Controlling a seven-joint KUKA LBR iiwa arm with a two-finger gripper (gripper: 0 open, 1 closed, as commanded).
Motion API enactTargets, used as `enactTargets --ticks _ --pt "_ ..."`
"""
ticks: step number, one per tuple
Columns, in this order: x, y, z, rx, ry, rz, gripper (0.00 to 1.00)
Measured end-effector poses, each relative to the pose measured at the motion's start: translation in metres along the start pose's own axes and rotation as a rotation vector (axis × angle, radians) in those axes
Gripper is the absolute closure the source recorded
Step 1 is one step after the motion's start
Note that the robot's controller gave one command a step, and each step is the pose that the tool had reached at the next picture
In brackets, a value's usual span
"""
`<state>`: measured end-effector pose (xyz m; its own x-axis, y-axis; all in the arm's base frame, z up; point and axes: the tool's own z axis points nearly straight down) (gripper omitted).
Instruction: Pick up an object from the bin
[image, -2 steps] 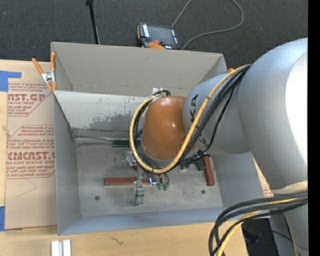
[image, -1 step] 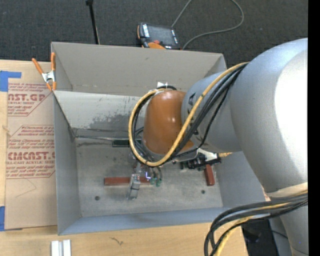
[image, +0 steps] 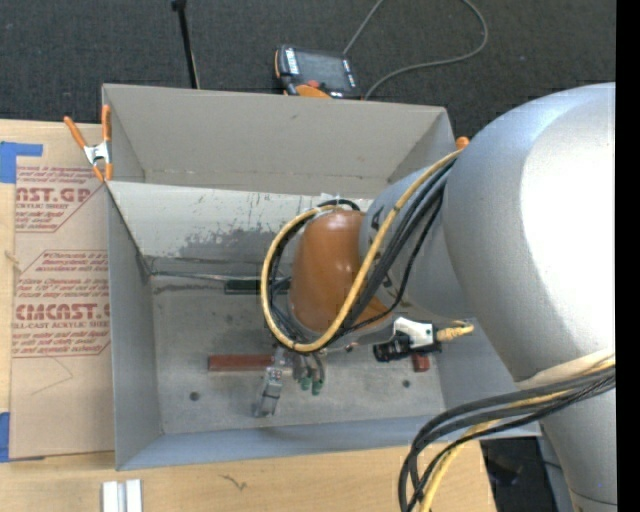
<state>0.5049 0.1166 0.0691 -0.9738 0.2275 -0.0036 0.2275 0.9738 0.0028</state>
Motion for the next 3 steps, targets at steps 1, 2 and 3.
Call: enactTargets --ticks 1,2,3 --pt "-0.001 0.001 -0.001 0.0 0.0 -0.001 0.0" --pt "-0.002 0.002 -0.002 -0.001 -0.002 0.0 1.0" --pt "-0.004 0.003 -0.115 -0.002 -0.004 -0.001 1.0"
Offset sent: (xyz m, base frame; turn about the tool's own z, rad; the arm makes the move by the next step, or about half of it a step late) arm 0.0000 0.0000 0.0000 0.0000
